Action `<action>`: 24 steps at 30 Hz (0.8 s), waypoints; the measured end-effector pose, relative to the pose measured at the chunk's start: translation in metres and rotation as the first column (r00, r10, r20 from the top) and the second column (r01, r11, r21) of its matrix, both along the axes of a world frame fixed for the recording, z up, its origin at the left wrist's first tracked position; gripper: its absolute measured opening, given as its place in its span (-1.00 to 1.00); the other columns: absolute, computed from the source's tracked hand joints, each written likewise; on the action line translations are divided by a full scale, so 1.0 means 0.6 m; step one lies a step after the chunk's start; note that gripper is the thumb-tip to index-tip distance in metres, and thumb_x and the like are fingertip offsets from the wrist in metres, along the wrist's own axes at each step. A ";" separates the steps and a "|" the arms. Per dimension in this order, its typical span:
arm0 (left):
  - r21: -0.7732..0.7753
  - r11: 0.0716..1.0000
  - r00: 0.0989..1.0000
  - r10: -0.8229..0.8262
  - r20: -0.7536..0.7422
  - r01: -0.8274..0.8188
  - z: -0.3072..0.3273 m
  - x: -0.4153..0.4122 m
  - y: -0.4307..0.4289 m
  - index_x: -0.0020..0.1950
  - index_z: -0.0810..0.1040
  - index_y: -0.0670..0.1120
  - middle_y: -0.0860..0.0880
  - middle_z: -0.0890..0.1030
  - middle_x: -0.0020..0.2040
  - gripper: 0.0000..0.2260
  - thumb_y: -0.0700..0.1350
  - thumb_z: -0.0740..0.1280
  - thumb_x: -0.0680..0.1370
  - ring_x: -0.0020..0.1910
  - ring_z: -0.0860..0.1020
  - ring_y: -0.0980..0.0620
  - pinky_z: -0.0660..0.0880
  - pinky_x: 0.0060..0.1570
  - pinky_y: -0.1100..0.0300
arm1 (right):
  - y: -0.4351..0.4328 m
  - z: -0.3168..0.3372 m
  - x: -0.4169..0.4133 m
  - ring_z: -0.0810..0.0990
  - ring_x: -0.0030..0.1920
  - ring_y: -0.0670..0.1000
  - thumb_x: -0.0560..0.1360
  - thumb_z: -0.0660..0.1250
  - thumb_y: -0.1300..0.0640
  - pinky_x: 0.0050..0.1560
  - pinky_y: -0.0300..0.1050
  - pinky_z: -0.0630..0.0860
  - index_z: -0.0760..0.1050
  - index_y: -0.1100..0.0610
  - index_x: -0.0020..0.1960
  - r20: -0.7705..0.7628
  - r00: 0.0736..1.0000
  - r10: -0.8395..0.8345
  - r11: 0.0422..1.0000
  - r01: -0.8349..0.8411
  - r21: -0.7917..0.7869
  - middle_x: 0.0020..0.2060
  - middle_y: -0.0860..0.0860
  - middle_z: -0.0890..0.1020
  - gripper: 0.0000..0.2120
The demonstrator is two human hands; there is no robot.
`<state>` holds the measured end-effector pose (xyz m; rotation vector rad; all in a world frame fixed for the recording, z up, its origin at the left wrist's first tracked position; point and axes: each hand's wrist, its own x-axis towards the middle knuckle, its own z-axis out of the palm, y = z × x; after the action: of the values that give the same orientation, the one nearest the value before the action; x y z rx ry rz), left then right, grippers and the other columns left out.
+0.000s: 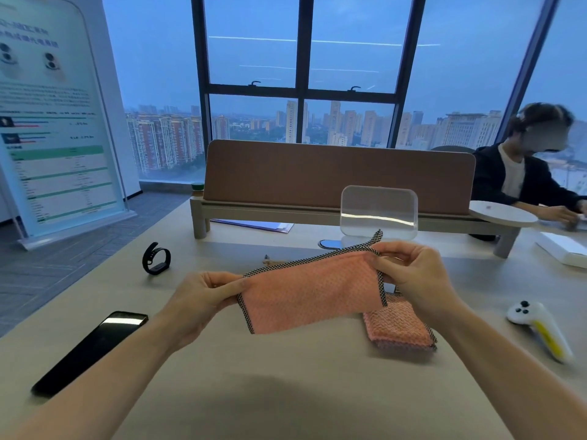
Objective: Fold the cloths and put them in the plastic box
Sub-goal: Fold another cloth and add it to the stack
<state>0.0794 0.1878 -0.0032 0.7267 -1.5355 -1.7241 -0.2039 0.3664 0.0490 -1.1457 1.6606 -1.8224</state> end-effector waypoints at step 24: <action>0.019 0.994 0.975 0.107 -0.194 -0.105 0.017 0.016 0.021 -0.11 0.71 -0.16 -0.20 0.75 -0.08 -0.39 -0.01 0.79 -0.07 -0.13 0.74 -0.03 0.68 -0.07 0.23 | 0.028 -0.048 0.007 0.75 -0.19 0.03 0.41 0.51 0.35 -0.15 -0.15 0.71 0.71 0.10 -0.17 0.118 0.993 -0.014 0.999 0.018 -0.029 -0.18 0.10 0.77 -0.84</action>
<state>0.0890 0.2004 0.0068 0.6129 -1.3330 -1.6709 -0.1996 0.3833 0.0203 -1.0188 1.5850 -1.8926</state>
